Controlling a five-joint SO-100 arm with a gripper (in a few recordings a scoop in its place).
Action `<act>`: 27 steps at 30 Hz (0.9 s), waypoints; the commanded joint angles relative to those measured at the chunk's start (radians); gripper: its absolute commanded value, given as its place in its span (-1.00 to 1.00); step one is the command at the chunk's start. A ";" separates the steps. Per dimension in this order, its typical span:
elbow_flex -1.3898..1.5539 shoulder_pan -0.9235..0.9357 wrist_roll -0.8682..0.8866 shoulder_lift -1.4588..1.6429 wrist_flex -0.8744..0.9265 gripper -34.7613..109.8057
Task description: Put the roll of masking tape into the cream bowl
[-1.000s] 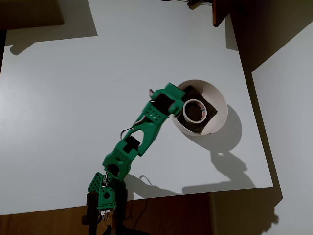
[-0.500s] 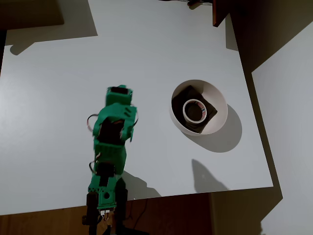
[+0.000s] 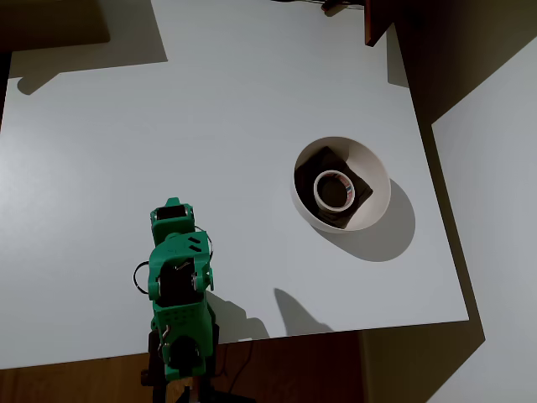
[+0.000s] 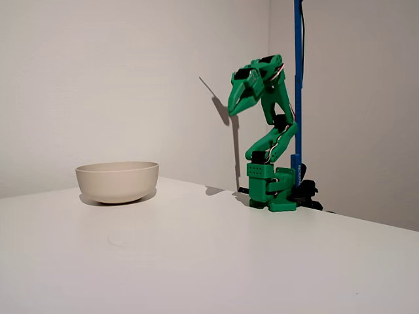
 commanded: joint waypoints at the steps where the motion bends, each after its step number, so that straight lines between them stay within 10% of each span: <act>1: 0.285 -0.008 0.003 0.149 -0.110 -0.64; 27: 1.077 0.020 -0.048 0.615 -0.262 -0.64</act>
